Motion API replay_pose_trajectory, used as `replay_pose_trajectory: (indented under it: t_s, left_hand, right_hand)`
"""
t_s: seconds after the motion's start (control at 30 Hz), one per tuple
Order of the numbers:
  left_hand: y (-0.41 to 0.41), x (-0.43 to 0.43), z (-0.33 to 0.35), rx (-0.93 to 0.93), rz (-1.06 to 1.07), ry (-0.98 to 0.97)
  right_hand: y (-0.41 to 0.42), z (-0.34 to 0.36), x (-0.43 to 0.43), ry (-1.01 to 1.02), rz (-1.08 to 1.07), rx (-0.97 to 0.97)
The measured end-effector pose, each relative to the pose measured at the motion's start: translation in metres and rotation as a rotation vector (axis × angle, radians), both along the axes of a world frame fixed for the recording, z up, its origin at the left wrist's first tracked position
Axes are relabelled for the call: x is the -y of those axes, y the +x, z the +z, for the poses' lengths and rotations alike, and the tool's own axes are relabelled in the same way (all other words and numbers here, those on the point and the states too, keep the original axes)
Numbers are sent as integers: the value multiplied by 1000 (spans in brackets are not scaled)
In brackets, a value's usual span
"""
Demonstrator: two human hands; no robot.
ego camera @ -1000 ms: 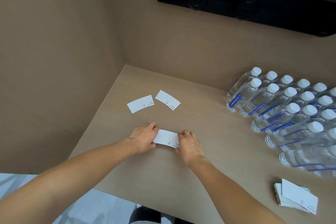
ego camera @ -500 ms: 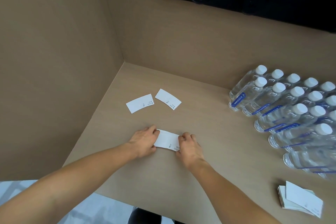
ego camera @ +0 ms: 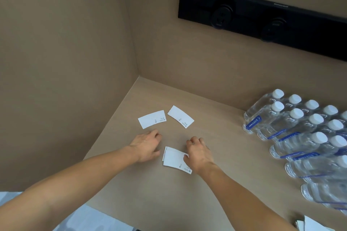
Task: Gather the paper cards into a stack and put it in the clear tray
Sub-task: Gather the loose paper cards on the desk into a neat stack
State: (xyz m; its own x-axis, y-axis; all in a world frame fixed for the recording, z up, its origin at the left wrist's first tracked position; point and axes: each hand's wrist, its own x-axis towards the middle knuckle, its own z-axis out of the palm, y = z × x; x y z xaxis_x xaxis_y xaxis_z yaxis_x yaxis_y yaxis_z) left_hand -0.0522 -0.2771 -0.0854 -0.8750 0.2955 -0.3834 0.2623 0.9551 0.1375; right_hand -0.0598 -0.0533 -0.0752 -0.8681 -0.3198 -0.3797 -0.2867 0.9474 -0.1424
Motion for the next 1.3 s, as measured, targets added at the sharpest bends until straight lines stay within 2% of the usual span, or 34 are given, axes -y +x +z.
replay_pose_trajectory:
  t_s: [0.37, 0.77, 1.3]
  left_hand:
    - [-20, 38, 11, -8, 137, -22]
    - [-48, 68, -17, -12, 311, 34]
    - [-57, 76, -43, -38, 373, 175]
  right_hand:
    - [-53, 15, 48, 29, 173, -1]
    - [-109, -2, 96, 36, 231, 54]
    - [-138, -35, 112, -3, 275, 57]
